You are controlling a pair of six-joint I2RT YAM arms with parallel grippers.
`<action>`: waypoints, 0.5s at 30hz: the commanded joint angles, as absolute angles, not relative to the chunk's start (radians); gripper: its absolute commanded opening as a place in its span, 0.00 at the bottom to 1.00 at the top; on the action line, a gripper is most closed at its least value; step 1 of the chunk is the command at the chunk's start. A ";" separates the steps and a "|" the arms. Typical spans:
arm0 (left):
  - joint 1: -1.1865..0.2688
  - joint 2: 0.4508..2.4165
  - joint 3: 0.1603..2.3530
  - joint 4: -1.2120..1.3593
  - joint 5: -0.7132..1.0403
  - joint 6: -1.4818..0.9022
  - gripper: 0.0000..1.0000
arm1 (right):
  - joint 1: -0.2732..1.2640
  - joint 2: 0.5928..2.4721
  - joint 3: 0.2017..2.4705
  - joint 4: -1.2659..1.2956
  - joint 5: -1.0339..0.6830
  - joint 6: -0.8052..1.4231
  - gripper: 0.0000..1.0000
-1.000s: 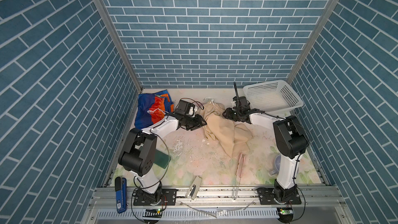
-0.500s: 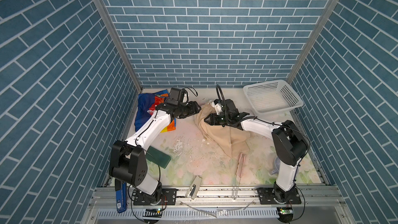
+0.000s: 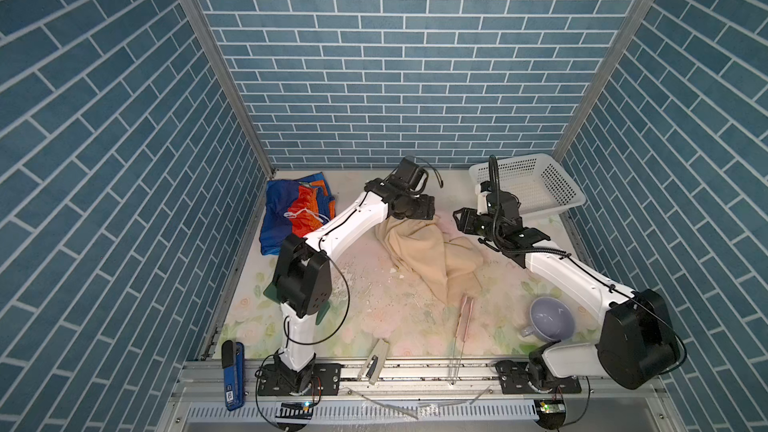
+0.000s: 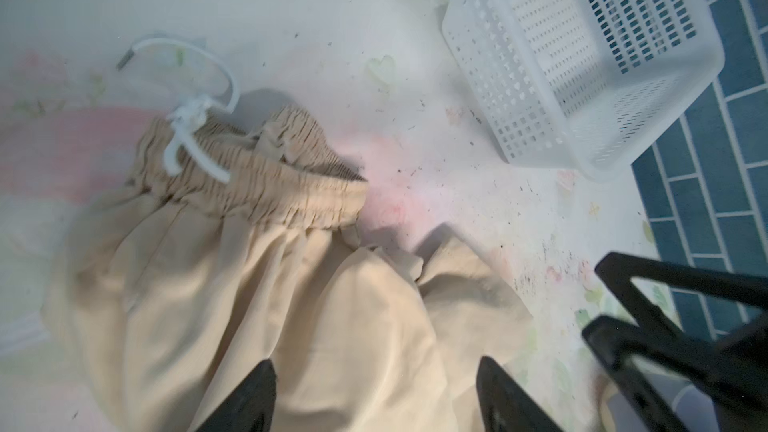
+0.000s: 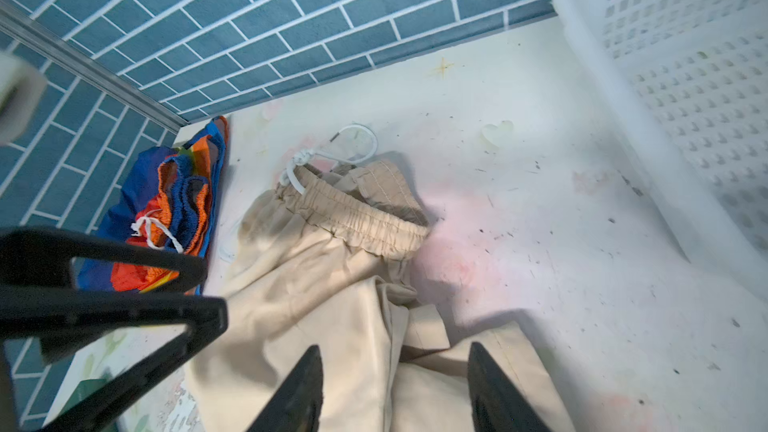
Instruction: Fold and stack the shorts
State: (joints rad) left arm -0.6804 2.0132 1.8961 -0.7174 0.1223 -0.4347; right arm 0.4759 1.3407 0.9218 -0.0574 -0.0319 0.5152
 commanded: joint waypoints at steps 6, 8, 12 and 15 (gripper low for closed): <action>-0.767 2.256 2.107 -0.945 -0.024 -0.350 0.79 | 0.453 1.213 0.847 -0.041 0.104 0.492 0.58; -0.773 2.282 2.115 -0.948 -0.022 -0.354 0.79 | 0.447 1.214 0.848 -0.056 0.103 0.493 0.58; -0.775 2.299 2.109 -0.937 -0.028 -0.346 0.70 | 0.441 1.211 0.835 -0.066 0.103 0.497 0.58; -0.775 2.310 2.111 -0.936 -0.023 -0.336 0.61 | 0.436 1.211 0.836 -0.078 0.092 0.503 0.58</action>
State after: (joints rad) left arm -0.7746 2.3127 2.0888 -0.9115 -0.0074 -0.3523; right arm 0.4408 1.2228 0.8619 -0.0635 0.0795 0.5152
